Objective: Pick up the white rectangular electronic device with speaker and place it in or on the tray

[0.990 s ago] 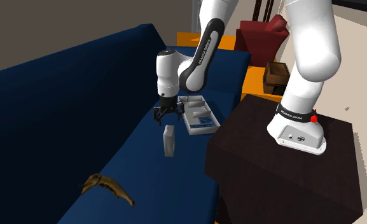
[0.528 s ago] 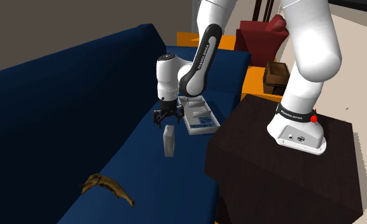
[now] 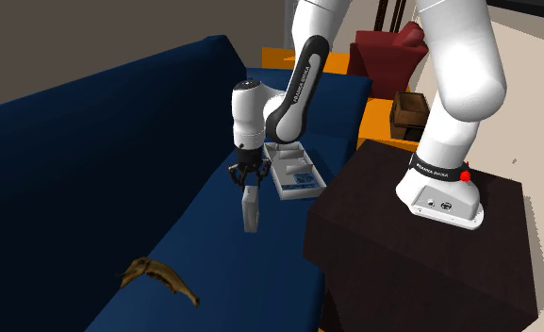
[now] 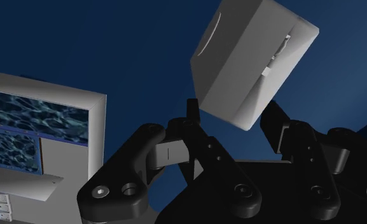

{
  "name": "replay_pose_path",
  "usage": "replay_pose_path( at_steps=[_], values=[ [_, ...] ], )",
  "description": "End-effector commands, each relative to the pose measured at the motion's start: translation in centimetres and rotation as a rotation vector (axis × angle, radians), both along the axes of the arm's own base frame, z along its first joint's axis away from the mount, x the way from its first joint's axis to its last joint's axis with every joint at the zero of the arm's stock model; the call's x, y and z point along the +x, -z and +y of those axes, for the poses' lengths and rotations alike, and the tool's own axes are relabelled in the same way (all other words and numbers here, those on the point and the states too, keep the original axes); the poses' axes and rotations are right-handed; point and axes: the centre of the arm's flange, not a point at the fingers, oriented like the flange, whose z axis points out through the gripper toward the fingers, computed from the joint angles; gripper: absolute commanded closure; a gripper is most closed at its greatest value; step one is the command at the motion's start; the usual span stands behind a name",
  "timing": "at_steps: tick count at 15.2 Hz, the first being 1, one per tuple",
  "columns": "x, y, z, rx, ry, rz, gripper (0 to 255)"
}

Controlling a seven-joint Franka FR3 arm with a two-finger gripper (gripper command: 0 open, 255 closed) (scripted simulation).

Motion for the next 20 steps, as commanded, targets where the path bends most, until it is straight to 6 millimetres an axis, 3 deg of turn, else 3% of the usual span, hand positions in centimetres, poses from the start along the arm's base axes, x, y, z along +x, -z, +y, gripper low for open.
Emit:
replay_pose_path(
  at_steps=[1, 5, 20],
  values=[
    [0.0, 0.0, 0.0, 0.0, -0.001, 0.001, 255],
    [0.0, 0.0, 0.0, 0.0, -0.001, 0.001, 255],
    [0.0, -7.9, 0.0, 0.0, -0.001, 0.001, 255]
  ],
)
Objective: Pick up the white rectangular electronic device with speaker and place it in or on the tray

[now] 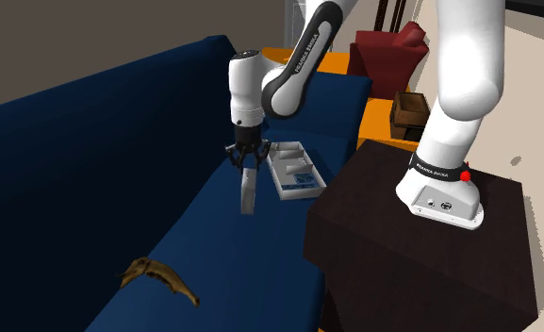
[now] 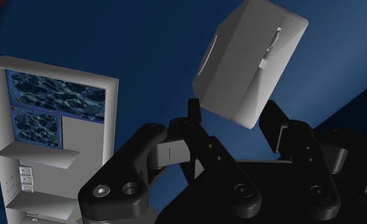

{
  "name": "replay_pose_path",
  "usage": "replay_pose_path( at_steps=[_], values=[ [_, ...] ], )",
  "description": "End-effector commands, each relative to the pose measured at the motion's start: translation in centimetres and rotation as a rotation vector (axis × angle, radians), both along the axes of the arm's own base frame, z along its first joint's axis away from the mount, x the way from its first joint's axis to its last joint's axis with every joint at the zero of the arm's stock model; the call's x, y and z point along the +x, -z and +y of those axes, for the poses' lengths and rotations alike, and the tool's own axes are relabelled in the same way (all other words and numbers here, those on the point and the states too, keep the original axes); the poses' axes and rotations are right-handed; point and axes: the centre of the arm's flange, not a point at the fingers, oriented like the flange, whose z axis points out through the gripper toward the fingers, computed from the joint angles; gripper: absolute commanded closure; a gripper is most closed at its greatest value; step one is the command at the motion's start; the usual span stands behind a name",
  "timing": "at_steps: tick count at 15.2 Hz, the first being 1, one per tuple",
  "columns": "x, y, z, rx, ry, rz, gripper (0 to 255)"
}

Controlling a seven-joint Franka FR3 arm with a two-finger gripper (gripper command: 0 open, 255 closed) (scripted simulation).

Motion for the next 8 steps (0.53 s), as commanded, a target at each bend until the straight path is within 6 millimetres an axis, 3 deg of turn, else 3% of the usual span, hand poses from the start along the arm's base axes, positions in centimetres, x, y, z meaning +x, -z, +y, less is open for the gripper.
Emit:
replay_pose_path(
  at_steps=[1, 8],
  values=[
    [0.0, -1.1, -0.2, 0.0, 0.0, 0.0, 255],
    [0.0, -4.7, -0.2, 0.0, 0.0, 0.0, 255]
  ],
)
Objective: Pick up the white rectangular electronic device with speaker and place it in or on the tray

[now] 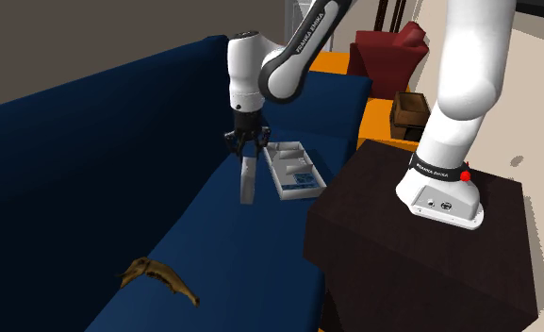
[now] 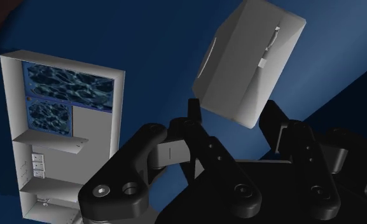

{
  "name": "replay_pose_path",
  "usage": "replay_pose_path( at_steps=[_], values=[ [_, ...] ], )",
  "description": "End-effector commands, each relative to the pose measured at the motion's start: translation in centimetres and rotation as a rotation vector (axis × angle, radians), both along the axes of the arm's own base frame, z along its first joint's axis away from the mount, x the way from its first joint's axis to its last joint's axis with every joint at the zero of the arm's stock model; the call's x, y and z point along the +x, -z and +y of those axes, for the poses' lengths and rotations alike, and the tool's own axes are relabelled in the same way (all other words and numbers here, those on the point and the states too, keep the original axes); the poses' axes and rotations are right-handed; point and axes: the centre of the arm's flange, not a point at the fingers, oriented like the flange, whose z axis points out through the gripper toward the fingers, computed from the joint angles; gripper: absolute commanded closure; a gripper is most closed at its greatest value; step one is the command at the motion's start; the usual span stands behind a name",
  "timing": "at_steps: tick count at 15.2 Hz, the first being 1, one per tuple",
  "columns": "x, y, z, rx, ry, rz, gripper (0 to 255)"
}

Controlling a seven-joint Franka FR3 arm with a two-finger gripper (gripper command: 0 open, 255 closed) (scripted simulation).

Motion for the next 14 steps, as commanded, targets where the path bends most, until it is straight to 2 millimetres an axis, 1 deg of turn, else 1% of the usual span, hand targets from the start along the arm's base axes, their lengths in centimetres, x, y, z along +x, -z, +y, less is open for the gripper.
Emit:
replay_pose_path(
  at_steps=[1, 14],
  values=[
    [0.2, -0.6, -1.3, 0.0, 0.0, 0.0, 255],
    [3.0, -2.8, -18.1, 0.0, 0.0, 0.0, 255]
  ],
)
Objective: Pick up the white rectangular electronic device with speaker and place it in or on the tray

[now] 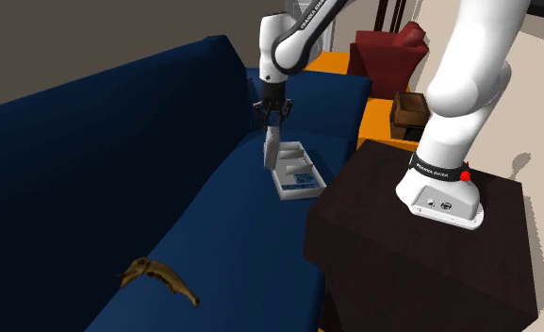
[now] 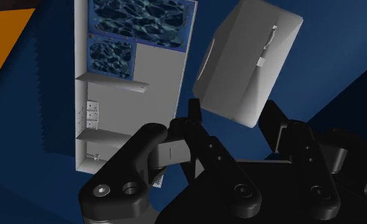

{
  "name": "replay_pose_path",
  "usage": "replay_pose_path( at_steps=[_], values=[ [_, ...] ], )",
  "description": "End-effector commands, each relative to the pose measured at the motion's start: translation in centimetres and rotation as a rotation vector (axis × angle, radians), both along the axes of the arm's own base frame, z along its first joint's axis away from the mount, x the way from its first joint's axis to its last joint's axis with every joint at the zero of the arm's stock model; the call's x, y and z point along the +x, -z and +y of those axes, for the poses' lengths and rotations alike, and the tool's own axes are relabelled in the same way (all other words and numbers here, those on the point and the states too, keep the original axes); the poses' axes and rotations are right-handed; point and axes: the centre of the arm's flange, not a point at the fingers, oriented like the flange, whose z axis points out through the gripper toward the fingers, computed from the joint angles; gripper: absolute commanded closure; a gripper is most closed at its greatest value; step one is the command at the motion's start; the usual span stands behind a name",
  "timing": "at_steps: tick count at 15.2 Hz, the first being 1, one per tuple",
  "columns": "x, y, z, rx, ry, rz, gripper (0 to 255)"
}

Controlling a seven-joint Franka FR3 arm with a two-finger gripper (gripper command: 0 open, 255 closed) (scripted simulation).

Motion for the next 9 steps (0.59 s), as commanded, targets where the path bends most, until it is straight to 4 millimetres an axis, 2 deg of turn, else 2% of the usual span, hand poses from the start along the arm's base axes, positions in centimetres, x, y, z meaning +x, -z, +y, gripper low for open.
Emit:
replay_pose_path(
  at_steps=[1, 9],
  values=[
    [0.4, -0.2, -2.6, 0.001, -0.002, -0.001, 255],
    [2.1, -1.6, -12.9, 0.001, -0.002, -0.001, 255]
  ],
)
